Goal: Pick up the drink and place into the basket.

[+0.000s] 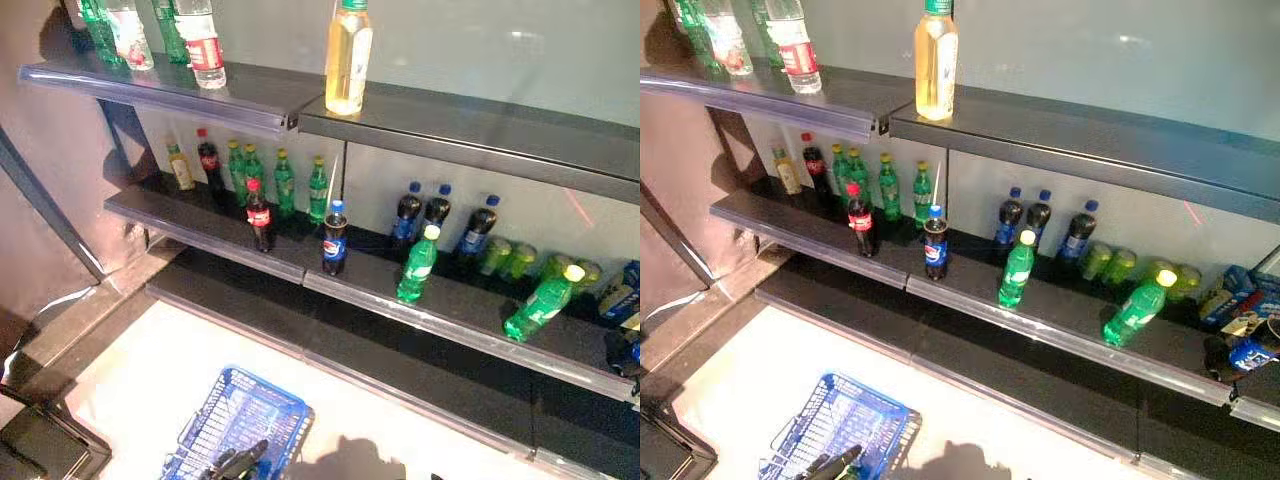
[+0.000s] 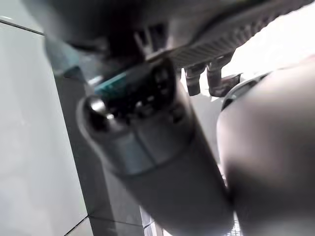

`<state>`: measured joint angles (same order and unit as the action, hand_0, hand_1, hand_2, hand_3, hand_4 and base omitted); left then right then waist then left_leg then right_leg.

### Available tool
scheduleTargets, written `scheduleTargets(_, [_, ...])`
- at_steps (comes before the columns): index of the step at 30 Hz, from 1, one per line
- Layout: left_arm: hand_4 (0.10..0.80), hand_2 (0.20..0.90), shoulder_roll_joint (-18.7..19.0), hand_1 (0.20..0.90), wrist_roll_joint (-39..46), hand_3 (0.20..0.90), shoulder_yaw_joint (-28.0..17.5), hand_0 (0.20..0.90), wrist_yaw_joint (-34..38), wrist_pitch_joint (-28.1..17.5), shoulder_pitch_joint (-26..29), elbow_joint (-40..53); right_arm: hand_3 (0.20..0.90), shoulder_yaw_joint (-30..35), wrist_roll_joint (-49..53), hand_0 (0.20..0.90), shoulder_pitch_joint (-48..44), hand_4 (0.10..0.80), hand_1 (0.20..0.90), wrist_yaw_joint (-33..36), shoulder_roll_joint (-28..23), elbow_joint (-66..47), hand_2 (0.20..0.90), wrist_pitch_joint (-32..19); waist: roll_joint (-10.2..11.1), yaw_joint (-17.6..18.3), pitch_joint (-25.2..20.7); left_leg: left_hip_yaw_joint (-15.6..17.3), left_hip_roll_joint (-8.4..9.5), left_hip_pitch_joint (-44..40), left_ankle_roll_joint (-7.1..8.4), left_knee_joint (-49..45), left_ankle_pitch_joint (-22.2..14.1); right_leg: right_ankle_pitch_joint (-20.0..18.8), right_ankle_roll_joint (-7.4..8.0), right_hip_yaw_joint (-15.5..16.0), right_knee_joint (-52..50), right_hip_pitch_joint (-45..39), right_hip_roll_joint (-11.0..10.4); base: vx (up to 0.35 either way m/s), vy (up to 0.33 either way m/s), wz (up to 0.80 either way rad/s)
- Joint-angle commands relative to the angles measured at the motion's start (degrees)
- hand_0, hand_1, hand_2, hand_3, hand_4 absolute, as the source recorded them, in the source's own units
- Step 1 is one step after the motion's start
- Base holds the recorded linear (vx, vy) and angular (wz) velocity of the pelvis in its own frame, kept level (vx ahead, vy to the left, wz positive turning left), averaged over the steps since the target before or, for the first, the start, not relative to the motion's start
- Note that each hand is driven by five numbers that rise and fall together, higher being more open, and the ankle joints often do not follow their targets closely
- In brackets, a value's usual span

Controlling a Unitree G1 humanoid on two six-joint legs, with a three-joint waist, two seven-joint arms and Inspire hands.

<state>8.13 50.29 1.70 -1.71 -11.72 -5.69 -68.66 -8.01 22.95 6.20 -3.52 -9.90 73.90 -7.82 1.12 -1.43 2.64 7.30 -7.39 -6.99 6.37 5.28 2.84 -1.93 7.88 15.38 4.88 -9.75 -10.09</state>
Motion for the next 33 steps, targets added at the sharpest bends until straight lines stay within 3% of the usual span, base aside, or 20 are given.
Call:
scheduleTargets(1, [0.1, 0.3, -0.83, 0.3, -3.12, 0.2, 2.21, 0.3, -1.7, -3.75, 4.64, 0.41, 0.9, -0.73, -0.81, 0.9, -3.22, 0.8, 0.9, 1.58, -1.07, 3.88, 0.9, 0.58, -1.88, -1.96, 3.01, 2.43, -1.2, -0.56, -0.06, -0.28, -2.21, 1.84, 0.6, 2.21, -4.83, 0.73, -2.58, 0.0, 0.0, 0.0])
scheduleTargets(20, [0.1, 0.3, -0.73, 0.3, -2.72, 0.2, 2.1, 0.3, -1.66, -4.2, 4.99, 0.11, 0.9, -1.27, -2.93, 0.9, -3.64, 0.8, 0.9, 7.01, -1.44, 4.4, 0.9, 4.24, -1.85, -2.33, 3.2, 1.8, -1.24, -0.35, 0.0, -0.28, -2.11, 2.17, 0.41, 2.41, -5.11, 0.77, -2.34, 0.0, 0.0, 0.0])
scheduleTargets(29, [0.1, 0.3, -0.53, 0.3, -3.62, 0.2, 1.79, 0.3, -1.75, -3.67, 4.96, 0.38, 0.9, -4.54, -11.45, 0.9, -4.73, 0.8, 0.9, 9.16, -1.91, 1.58, 0.9, -1.76, -1.4, -3.06, 3.13, 1.14, -1.1, -0.61, 0.02, -0.28, -2.2, 2.29, 0.44, 2.53, -5.23, 0.43, -2.32, 0.0, 0.0, 0.0])
scheduleTargets(33, [0.1, 0.3, 0.58, 0.3, -4.66, 0.2, 2.08, 0.3, -0.5, -1.76, 4.54, 3.49, 0.9, -8.69, -13.84, 0.9, -6.05, 0.8, 0.9, 11.78, -3.4, -7.77, 0.9, -4.56, -0.5, -4.13, 3.62, 0.26, -1.14, -0.45, -0.03, -0.28, -1.94, 2.16, 0.58, 2.95, -5.46, 0.37, -2.38, 0.005, -0.051, 0.15])
